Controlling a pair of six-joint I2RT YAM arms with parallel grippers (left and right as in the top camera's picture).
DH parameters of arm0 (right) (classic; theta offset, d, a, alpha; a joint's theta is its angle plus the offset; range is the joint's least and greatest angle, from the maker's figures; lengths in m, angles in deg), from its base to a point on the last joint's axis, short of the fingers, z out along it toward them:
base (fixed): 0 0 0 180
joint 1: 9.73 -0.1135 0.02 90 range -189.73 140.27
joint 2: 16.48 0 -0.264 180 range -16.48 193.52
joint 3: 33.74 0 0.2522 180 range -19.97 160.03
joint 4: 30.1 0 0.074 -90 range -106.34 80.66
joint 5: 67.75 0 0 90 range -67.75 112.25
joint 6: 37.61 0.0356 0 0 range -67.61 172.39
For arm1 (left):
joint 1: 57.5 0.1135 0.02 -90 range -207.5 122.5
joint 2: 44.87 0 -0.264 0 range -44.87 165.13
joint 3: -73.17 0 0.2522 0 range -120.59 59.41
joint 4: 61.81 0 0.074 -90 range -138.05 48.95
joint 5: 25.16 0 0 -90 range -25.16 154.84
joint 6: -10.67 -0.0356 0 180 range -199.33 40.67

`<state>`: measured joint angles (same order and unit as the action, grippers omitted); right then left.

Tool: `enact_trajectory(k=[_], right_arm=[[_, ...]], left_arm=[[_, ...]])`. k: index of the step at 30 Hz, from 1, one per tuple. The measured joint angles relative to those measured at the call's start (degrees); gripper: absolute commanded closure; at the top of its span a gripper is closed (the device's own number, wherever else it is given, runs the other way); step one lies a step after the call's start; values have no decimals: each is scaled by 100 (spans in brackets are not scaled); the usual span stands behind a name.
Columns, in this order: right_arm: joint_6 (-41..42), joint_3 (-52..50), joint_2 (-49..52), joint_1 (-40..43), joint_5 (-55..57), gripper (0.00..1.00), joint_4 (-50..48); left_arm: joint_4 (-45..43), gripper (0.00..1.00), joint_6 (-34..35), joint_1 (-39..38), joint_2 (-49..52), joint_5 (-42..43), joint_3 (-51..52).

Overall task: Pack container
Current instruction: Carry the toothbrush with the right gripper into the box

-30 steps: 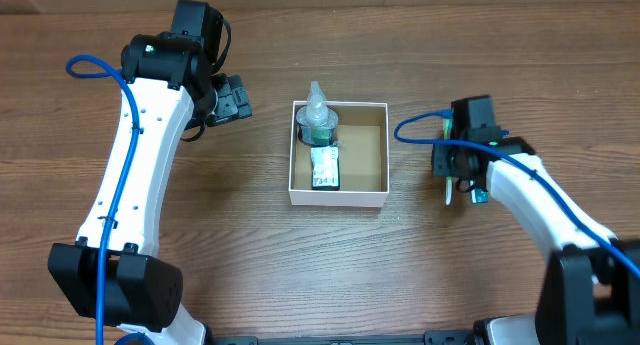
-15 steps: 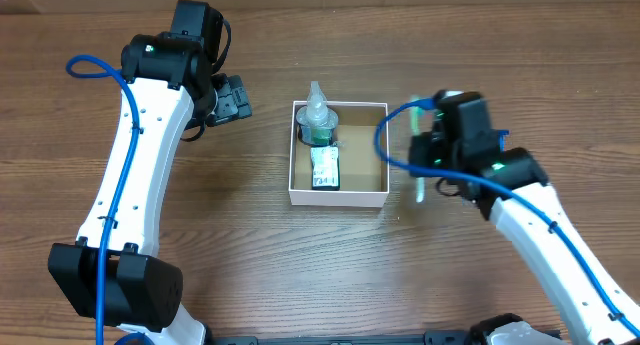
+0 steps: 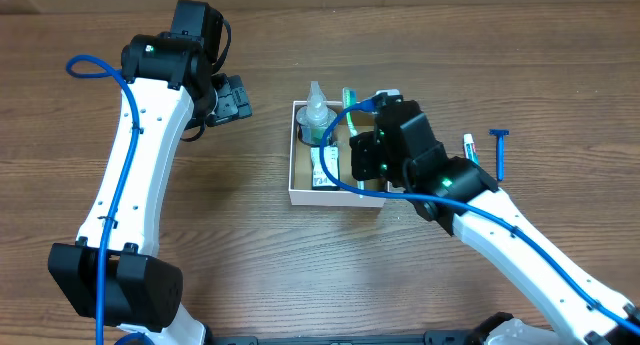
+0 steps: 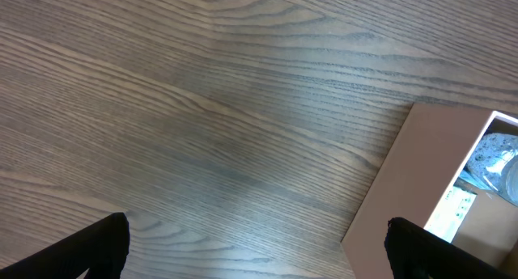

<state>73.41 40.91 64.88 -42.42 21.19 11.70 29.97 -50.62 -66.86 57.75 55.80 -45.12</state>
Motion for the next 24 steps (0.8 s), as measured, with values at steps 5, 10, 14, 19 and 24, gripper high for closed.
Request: enact_trajectory(k=[5,10,14,19,24], right_arm=[[0,2,664,-2,13,96,-205],[0,2,811,-2,234,96,-323],[-2,2,811,-4,494,96,-483],[0,2,811,-2,643,96,-549],[48,2,811,-2,656,96,-505]], left_arm=[[0,0,0,0,0,-2,0],[0,0,0,-2,0,0,0],[0,0,0,0,0,0,0],[0,0,0,0,0,0,0],[0,0,0,0,0,0,0]])
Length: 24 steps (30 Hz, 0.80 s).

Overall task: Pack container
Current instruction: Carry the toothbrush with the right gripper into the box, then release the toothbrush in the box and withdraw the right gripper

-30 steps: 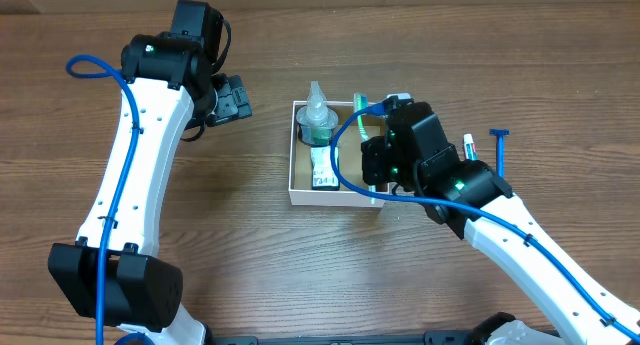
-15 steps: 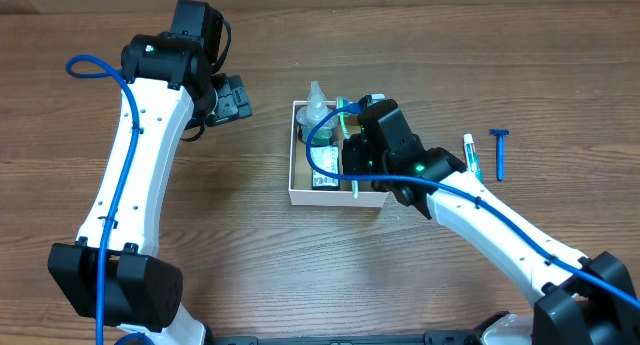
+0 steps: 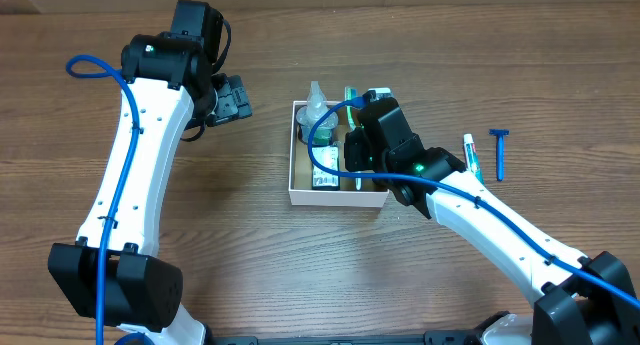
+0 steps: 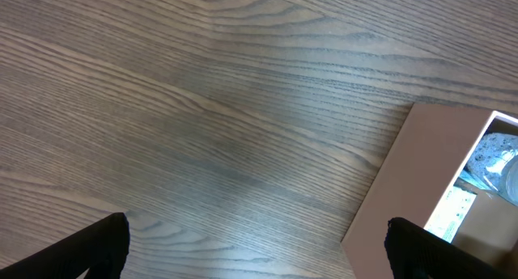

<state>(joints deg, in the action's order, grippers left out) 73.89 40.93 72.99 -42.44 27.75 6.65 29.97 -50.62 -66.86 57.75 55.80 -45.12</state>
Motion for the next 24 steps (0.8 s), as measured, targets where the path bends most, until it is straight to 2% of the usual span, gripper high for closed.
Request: enact_trajectory(k=[8,10,13,14,15,18,21,24], right_arm=[[164,0,2,-2,0,94,39],[192,0,2,-2,-20,88,37],[221,0,2,-7,-50,87,39],[240,0,2,-11,-63,82,35],[247,0,2,-22,-61,71,35],[238,0,2,-79,-74,55,24],[236,0,2,-114,-83,48,11],[245,0,2,-118,-79,44,11]], left_arm=[[0,0,0,0,0,0,0],[0,0,0,0,0,0,0],[0,0,0,0,0,0,0],[0,0,0,0,0,-2,0],[0,0,0,0,0,0,2],[-2,0,0,0,0,-2,0],[0,0,0,0,0,0,0],[0,0,0,0,0,-2,0]])
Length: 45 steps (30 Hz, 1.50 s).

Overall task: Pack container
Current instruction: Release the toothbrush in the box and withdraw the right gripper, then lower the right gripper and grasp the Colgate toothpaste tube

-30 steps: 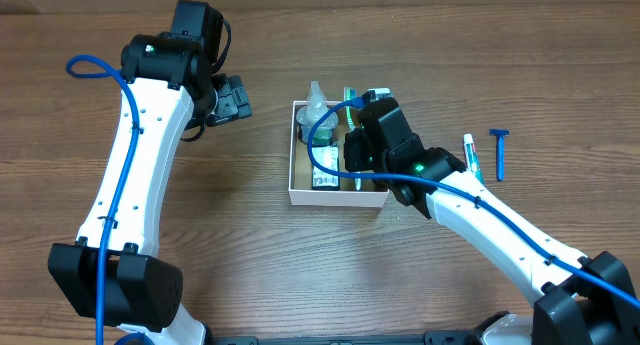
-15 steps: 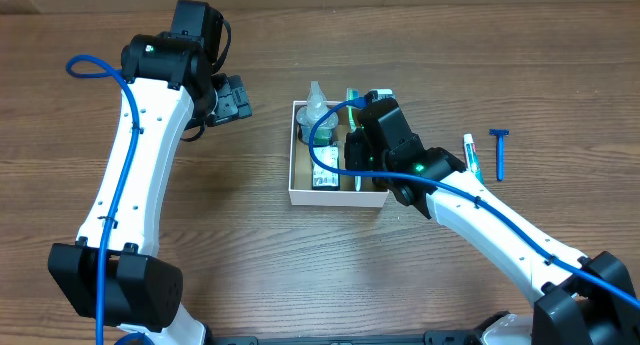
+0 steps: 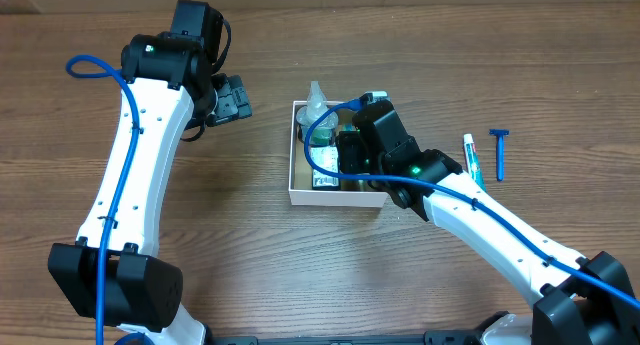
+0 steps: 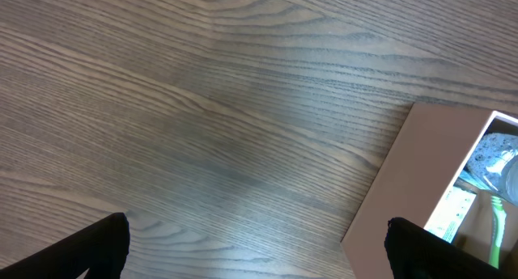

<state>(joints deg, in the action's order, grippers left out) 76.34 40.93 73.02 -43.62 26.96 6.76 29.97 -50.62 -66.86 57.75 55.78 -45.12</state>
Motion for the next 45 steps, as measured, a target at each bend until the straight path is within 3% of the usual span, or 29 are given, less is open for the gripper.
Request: enact_trajectory(k=[7,11,15,18,19,27,34,40,41,45], right_arm=[[2,0,0,2,4,45,72],[4,22,-39,142,177,45,780],[0,28,-387,763,525,40,1694],[-2,39,-780,1628,734,28,2114],[-31,44,-811,1801,767,28,2155],[-907,-96,-267,2927,881,21,1576],[-1102,-177,776,3401,881,24,1167],[-1204,-175,1488,3504,758,33,955],[-1209,-175,1499,3501,723,43,944],[-1204,-177,1504,3501,590,69,946]], left_arm=[[0,0,0,0,0,2,0],[0,0,0,0,0,2,0],[0,0,0,0,0,0,2],[0,0,0,0,0,2,0],[0,0,0,0,0,0,0],[0,0,0,0,0,0,0],[0,0,0,0,0,2,0],[-2,0,0,0,0,2,0],[0,0,0,0,0,2,0],[2,0,0,0,0,2,0]])
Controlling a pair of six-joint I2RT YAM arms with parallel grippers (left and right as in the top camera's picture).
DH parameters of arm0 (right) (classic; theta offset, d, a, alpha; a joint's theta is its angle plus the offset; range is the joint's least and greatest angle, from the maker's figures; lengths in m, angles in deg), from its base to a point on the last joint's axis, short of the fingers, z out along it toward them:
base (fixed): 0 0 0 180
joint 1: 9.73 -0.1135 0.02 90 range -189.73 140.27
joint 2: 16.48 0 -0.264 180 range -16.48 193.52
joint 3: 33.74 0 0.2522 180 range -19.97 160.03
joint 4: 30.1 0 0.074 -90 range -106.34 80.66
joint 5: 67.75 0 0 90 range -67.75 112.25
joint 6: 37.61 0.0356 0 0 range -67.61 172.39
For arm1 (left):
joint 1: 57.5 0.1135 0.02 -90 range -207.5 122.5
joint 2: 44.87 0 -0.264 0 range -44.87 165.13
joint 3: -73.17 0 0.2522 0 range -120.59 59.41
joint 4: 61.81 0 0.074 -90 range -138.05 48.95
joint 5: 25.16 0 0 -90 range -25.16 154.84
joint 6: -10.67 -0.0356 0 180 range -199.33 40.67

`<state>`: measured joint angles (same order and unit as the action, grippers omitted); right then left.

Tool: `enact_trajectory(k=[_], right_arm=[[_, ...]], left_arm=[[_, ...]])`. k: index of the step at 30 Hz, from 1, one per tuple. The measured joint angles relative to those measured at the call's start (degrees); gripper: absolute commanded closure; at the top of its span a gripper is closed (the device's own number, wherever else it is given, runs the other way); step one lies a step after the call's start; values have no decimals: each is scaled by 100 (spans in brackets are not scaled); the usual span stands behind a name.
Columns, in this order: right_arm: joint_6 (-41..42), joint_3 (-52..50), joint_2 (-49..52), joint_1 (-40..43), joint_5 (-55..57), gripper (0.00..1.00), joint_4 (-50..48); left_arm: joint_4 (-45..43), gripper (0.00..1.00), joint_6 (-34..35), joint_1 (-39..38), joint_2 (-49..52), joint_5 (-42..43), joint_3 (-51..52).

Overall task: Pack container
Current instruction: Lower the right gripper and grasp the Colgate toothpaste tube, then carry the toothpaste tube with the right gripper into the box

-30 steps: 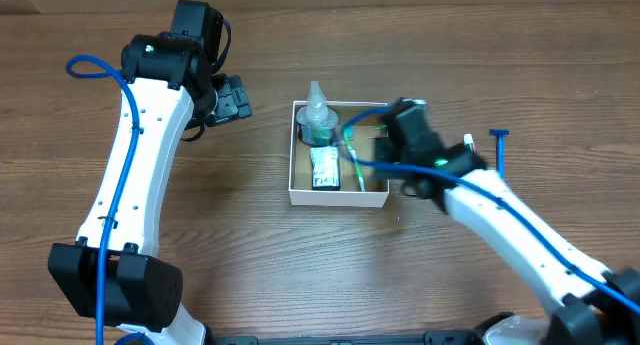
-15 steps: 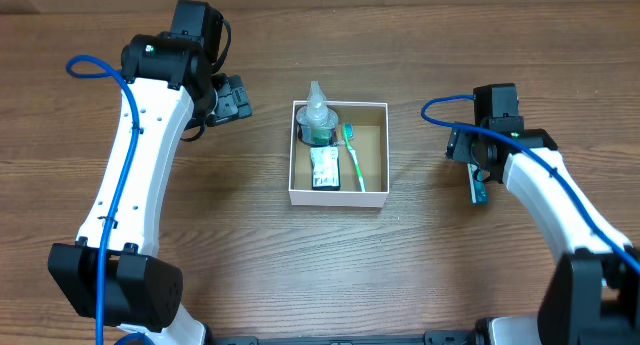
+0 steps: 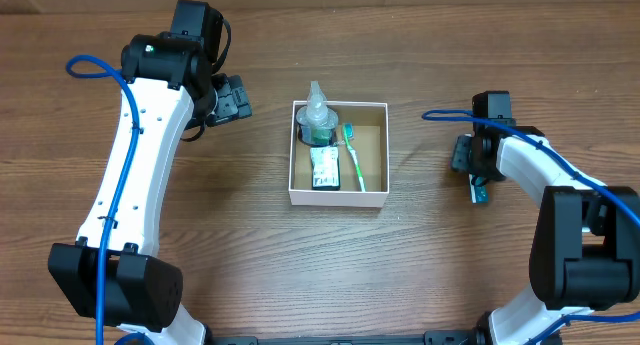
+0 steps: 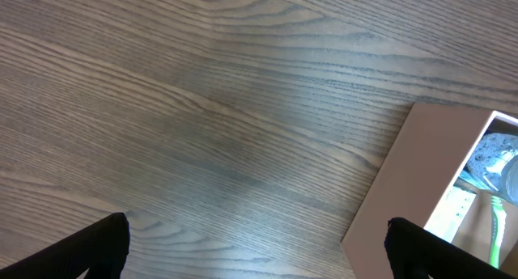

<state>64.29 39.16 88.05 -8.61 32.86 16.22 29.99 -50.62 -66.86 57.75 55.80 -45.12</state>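
A white cardboard box (image 3: 338, 199) stands mid-table. Inside it lie a green toothbrush (image 3: 353, 163), a white tube (image 3: 325, 170) and a clear bottle (image 3: 318, 116). The left wrist view catches the box's outer wall (image 4: 421, 174) and the toothbrush (image 4: 495, 230) at its right edge. My left gripper (image 3: 236, 99) hangs open over bare wood left of the box, its fingertips (image 4: 105, 245) wide apart. My right gripper (image 3: 468, 157) is far right of the box, over a small teal-tipped item (image 3: 481, 194); how its jaws stand is hidden. The blue razor is out of sight.
The wooden table (image 3: 240, 235) runs on all sides of the box. The right half of the box floor (image 3: 373, 155) is bare cardboard. My left arm (image 3: 135, 165) stretches along the left side of the table.
The right gripper has left the box and now sits well to the right, where the tube and razor lay. The green toothbrush lies loose in the box. The left arm is unchanged.
The right gripper first hovered over the box's right edge with the green toothbrush, then stood further over the box, then down inside it. Now the toothbrush rests in the box and the gripper is over the items at right. The left gripper stayed open and still.
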Motion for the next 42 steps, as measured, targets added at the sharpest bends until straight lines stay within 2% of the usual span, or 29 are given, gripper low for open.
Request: enact_trajectory(k=[10,17,21,25,30,37,42], right_arm=[[-28,59,-2,0,-15,90,214],[-33,323,-42,0,-507,90,901],[-33,627,-442,-70,-1001,89,1263],[-15,990,-1204,-509,-1478,89,1440],[153,1067,-1821,-1453,-1832,88,1244],[527,1067,-1847,-2734,-1784,85,590],[671,1067,-1644,-3130,-1499,85,234]], left_arm=[[-2,0,0,0,0,-2,0],[-2,0,0,0,0,0,0],[-2,0,0,0,0,-2,0],[-2,0,0,0,0,0,0],[-2,0,0,0,0,0,0],[-2,0,0,0,0,0,0],[-2,0,0,0,0,0,0]])
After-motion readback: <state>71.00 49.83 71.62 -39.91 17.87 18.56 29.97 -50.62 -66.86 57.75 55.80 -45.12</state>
